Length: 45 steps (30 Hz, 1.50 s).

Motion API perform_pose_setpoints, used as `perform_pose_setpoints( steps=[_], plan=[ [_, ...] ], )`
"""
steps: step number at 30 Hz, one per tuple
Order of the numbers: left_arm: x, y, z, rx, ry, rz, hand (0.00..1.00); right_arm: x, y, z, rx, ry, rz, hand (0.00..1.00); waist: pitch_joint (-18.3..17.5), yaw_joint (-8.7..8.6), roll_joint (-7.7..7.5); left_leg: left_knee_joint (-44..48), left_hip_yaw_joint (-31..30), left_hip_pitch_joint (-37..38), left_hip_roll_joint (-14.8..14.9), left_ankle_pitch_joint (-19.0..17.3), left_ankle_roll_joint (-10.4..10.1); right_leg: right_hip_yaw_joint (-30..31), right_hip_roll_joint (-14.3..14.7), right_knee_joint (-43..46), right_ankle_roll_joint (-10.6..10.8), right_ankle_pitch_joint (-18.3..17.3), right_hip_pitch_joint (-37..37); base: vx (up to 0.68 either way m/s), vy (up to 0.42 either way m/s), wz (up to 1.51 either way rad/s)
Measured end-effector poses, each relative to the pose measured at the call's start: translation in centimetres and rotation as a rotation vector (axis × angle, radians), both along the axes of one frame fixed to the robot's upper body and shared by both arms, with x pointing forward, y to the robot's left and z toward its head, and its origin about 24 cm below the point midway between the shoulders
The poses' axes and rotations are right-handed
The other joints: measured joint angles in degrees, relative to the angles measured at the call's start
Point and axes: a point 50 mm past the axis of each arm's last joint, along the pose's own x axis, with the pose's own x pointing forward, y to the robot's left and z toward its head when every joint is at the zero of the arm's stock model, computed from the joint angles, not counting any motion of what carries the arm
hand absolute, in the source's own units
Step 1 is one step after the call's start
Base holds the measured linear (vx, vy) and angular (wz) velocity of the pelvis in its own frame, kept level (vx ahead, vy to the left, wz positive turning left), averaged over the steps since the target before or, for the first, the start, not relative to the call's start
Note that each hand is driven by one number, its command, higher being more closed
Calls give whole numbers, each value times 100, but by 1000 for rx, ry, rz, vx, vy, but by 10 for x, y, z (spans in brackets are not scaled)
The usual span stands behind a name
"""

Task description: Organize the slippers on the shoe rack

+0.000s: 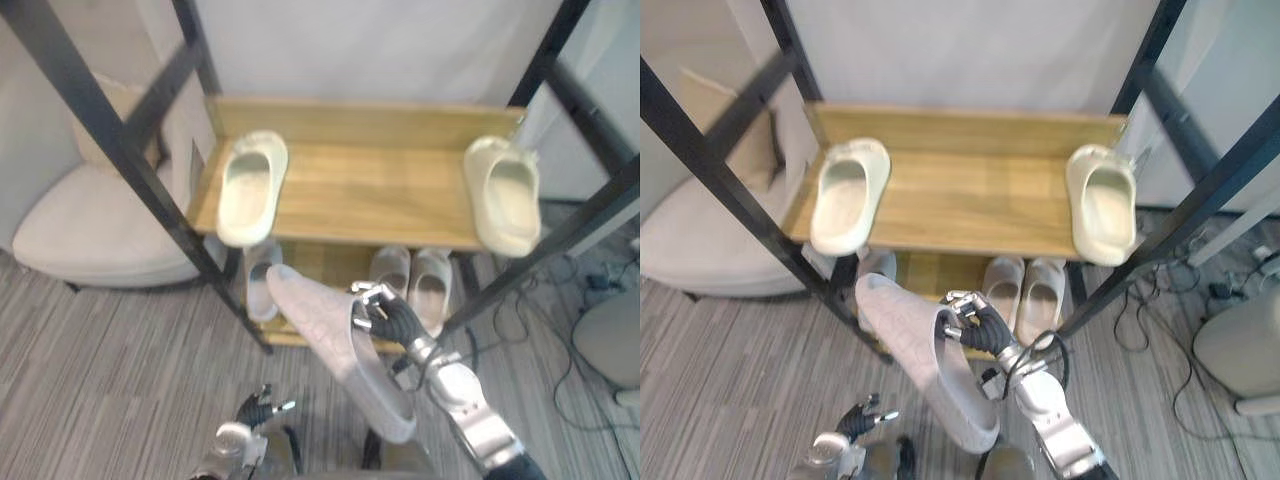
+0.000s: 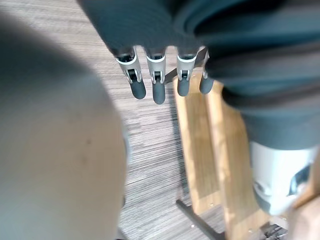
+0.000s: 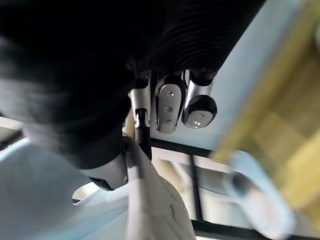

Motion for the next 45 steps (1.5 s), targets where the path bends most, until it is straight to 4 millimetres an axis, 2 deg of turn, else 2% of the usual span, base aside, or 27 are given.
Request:
perform_pose_setpoints(
  steps=[1,2,3,5,7,8,10,11,12,15,19,24,26,30,34,45],
  plan=[
    [9,0,5,0,-37,7,0,10,1,9,-16,-39,-19,100,97,35,8,353,-51,-359,62,-140,-34,0,-42,373,-40,-137,-342,-234,-50,6],
    [11,1,7,5,-47,10,0,12,1,10,-18,-47,-20,100,120,43,9,410,-60,-421,66,-152,-28,-1,-54,440,-53,-169,-408,-186,-41,6],
    [21,5,15,18,-111,33,0,23,1,24,-20,-100,-43,100,235,57,0,723,-120,-825,77,-207,-28,-14,-150,827,-100,-268,-808,-115,-22,6],
    [27,9,21,24,-155,55,0,30,0,35,-25,-144,-66,100,260,75,5,973,-178,-1149,81,-241,-2,-33,-219,1106,-123,-360,-1116,-103,-5,11],
    [40,14,32,7,-225,102,0,43,-3,59,-25,-246,-118,100,379,133,6,1467,-280,-1650,155,-319,-15,-83,-287,1587,-247,-474,-1544,-81,25,10],
    [43,14,34,3,-235,113,0,45,-5,64,-21,-262,-130,100,402,138,0,1549,-304,-1736,154,-342,-14,-98,-316,1676,-267,-505,-1618,-72,42,9],
    [59,16,47,-7,-304,147,0,61,-12,93,-6,-361,-208,100,529,145,-8,2065,-435,-2261,168,-452,17,-135,-442,2198,-302,-662,-2065,-68,36,14],
    [61,16,49,-9,-314,149,0,63,-12,97,-9,-377,-220,100,546,143,-4,2139,-450,-2342,173,-471,27,-137,-456,2269,-306,-684,-2129,-75,42,15],
    [70,14,57,-14,-356,149,0,67,-15,112,-6,-430,-251,100,629,155,-22,2375,-489,-2586,170,-520,68,-150,-538,2513,-318,-782,-2331,-48,30,15],
    [80,16,70,-27,-433,188,0,71,-15,138,39,-517,-302,100,696,195,-42,2918,-524,-3134,195,-670,126,-141,-713,3093,-332,-987,-2820,-89,57,15],
    [86,20,81,-57,-487,240,0,72,-10,154,55,-580,-339,100,719,281,-40,3344,-587,-3613,226,-806,182,-133,-814,3497,-288,-1144,-3231,-82,86,4],
    [95,21,96,-128,-561,321,0,77,-28,182,162,-630,-484,100,721,474,-41,3642,-647,-4212,187,-788,167,-201,-1035,3878,-322,-1234,-3711,-28,61,16],
    [97,21,99,-143,-578,339,0,81,-29,192,185,-642,-511,100,721,500,-41,3697,-692,-4340,158,-779,151,-232,-1069,3942,-351,-1247,-3799,20,49,15],
    [100,19,105,-161,-603,348,0,95,-34,203,193,-624,-602,100,718,547,-46,3748,-734,-4529,136,-776,149,-281,-1110,4001,-363,-1268,-3930,20,37,6],
    [102,17,107,-181,-610,372,0,108,-43,205,210,-565,-689,100,716,607,-44,3751,-750,-4620,116,-776,149,-304,-1127,3999,-346,-1282,-3991,18,40,3],
    [111,9,114,-233,-629,404,0,138,-46,206,146,-415,-781,100,677,740,-52,3762,-867,-4925,12,-748,127,-462,-1224,4029,-398,-1337,-4157,14,35,6]
  ],
)
